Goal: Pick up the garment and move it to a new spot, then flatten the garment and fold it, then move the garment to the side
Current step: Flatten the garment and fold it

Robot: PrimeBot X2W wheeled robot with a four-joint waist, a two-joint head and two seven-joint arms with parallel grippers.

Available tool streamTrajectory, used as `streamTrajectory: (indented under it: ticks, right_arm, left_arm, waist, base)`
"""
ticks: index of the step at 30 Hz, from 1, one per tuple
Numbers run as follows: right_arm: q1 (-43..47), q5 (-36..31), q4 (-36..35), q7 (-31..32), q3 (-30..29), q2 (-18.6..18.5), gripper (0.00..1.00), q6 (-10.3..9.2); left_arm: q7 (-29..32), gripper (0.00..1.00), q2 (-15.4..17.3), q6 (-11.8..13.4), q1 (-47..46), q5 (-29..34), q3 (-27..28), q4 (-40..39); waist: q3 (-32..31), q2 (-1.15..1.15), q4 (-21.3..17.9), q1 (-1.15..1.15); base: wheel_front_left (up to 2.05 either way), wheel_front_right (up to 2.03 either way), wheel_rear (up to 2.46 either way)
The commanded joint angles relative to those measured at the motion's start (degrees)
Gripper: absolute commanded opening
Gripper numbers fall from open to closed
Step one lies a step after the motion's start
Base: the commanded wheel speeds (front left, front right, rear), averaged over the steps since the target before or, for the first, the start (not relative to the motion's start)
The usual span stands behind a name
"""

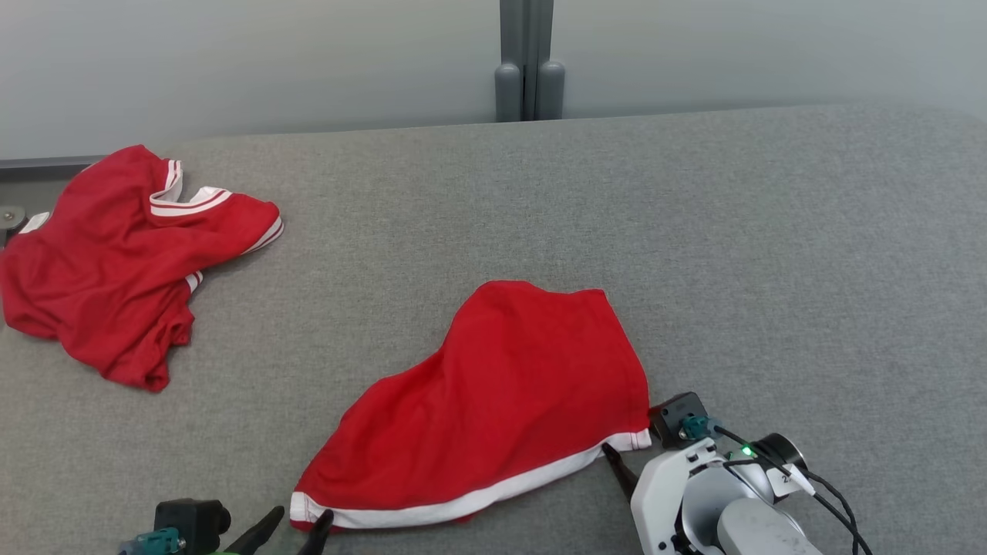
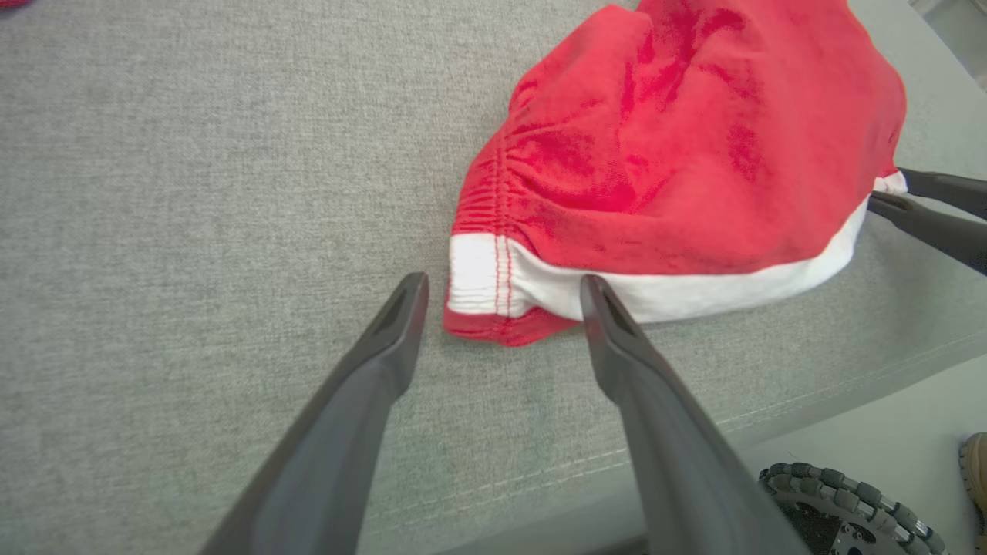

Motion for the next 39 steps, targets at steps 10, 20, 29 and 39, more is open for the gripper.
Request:
streamTrajectory:
  ticks: [10,20,29,39]
  right_arm:
    - [-0.68,1.54,1.66,0.05,1.52,0.14,0.42,-0.06]
    - [-0.04,12.12,-3.52,-1.49,3.16,-1.88,0.0,-0.07]
    - [8.1,32.12,-36.37,5.53,-5.93,-9.59,0.0,-0.04]
    - [1.0,43.32,-62.34,16.42,-22.76,-10.01,0.0,-0.02]
  left_arm:
    - [-1.21,0.61,1.31,-0.17,-3.87,-4.27,-3.55,4.7]
    - [-4.25,0.0,5.33,-0.17,-4.97,-11.84,-10.0,-0.39]
    - [-5.7,0.0,14.06,-0.17,-1.03,-22.16,-5.54,-28.79]
    - [-1.52,0.0,22.16,0.17,-10.82,-30.81,5.12,-50.92]
  waist:
    - [0.81,0.0,-0.48,0.0]
    - [-0.59,0.0,-1.28,0.0]
    - [-0.75,0.0,-3.5,0.0]
    - [4.57,0.0,-7.65,0.0]
  base:
    - [0.0,0.0,0.0]
    - [0.0,0.0,0.0]
    - [0.0,0.0,0.0]
    - [0.0,0.0,0.0]
